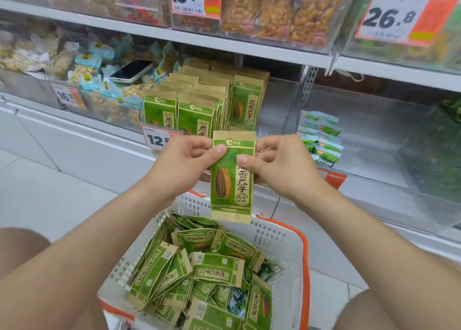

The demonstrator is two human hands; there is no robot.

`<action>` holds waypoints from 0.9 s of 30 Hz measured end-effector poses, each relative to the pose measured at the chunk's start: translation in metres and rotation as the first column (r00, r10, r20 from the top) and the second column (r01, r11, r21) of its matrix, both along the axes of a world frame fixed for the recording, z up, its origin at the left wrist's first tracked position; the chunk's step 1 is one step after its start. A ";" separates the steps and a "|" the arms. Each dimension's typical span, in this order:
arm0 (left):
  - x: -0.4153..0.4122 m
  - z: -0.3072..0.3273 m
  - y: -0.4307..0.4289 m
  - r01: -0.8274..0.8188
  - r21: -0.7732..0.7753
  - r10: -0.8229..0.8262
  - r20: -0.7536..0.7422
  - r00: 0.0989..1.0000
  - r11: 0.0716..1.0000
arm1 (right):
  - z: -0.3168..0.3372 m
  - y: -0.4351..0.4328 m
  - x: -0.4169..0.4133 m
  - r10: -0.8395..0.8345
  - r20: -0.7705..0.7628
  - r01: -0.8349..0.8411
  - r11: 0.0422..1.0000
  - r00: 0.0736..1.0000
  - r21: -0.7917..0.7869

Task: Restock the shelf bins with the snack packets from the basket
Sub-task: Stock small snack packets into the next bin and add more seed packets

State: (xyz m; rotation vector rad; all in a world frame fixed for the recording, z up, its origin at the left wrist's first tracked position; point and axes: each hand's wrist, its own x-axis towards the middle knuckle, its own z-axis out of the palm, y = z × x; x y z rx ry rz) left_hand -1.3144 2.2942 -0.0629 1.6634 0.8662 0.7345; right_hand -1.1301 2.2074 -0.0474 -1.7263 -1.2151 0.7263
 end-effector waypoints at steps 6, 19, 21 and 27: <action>0.011 0.019 0.006 -0.191 0.056 0.178 0.185 0.967 0.980 | 0.009 0.014 -0.008 -0.026 0.053 0.015 0.979 0.998 0.203; 0.023 0.011 0.053 -0.003 0.848 0.521 -0.323 0.790 0.530 | 0.012 0.104 0.016 -0.403 0.594 0.311 0.915 0.696 0.256; 0.024 0.010 0.058 0.021 0.822 0.505 -0.369 0.780 0.568 | 0.009 0.115 0.018 -0.400 0.542 0.387 0.911 0.739 0.145; 0.023 0.013 0.065 0.055 0.798 0.474 -0.410 0.779 0.600 | 0.010 0.143 0.027 -0.460 0.410 0.469 0.879 0.788 0.084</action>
